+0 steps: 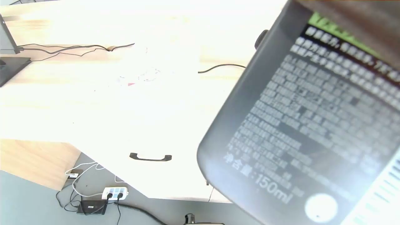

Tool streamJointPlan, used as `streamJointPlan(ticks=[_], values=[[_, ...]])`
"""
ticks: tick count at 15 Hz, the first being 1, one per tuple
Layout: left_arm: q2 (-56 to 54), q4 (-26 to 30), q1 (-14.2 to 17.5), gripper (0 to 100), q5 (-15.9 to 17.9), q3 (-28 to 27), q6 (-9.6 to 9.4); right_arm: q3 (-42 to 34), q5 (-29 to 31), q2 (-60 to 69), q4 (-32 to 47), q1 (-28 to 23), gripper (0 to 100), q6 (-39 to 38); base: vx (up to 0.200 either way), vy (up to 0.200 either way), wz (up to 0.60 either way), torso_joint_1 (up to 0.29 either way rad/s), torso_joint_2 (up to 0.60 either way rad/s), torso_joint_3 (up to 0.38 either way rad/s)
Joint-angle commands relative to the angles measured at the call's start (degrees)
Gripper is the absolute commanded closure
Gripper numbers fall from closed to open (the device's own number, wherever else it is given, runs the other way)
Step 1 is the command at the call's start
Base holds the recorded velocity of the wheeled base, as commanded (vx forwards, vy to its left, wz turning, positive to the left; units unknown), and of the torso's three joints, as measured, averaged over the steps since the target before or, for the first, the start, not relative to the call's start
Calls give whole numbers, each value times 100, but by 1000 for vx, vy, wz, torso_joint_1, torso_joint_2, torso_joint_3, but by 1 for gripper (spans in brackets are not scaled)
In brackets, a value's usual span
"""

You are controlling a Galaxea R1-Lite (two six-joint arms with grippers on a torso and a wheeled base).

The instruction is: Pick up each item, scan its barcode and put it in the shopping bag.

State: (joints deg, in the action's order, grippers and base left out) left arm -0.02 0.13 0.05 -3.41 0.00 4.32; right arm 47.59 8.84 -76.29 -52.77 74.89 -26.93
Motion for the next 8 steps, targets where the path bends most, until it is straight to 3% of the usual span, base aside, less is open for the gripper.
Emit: streamJointPlan(ticks=[1, 3, 6, 8], values=[[2, 4, 4, 0, -1, 0, -1, -31, 13, -26, -14, 8, 100, 12, 0, 0, 0, 0, 0, 0], [2, -5, 4, 0, -1, 0, -1, -66, 48, -53, -5, -220, 100, 109, 0, 0, 0, 0, 0, 0], [2, 4, 4, 0, -1, 0, -1, -13, -31, -360, -14, -1987, 100, 953, 0, 0, 0, 0, 0, 0], [2, -5, 4, 0, -1, 0, -1, 242, -40, -642, -14, -2778, 100, 1524, 0, 0, 0, 0, 0, 0]])
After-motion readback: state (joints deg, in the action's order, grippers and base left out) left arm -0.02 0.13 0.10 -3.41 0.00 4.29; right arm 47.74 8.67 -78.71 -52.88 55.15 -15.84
